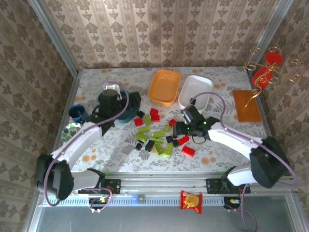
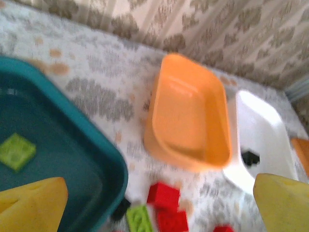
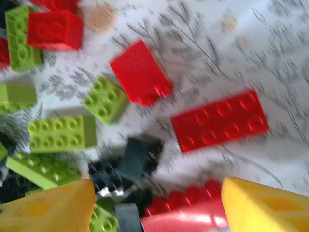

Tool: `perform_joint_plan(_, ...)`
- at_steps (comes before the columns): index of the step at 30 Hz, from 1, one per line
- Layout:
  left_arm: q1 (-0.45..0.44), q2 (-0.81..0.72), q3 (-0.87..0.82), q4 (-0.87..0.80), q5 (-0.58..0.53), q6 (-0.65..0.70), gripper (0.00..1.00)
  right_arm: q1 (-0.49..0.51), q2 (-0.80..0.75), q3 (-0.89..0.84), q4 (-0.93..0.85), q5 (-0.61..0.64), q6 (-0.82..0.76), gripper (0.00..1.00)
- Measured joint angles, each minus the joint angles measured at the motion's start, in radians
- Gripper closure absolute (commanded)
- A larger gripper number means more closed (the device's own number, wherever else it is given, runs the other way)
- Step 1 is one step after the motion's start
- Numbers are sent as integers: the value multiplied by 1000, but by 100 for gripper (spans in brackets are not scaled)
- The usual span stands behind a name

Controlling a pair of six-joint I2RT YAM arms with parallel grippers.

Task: Sort the legos into containers by color
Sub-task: Place the lego in the container, then pick up the lego from the center of the table.

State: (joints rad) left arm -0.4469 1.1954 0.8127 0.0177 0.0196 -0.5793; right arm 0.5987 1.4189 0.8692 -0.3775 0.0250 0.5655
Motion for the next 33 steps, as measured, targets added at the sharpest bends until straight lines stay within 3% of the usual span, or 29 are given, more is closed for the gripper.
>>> perform_joint_plan(6, -2, -230, -270, -41, -8, -37, 0, 1, 274, 207, 31, 2, -68, 41)
perform_joint_plan(12, -3, -363, -328, -84, -27, -49, 0, 1, 405, 326, 18, 29, -103, 44)
perform_joint_plan(17, -3, -364, -328, -98, -31, -49, 0, 0, 417, 332, 9, 54, -115, 47)
perform_joint_plan(24, -3, -328, -328, -96, -31, -50, 0, 0, 417, 331, 1, 93, -128, 31)
perform_joint_plan(33, -3, -300, -328, -84, -30, -57, 0, -1, 436, 360, -42, 136, -156, 36)
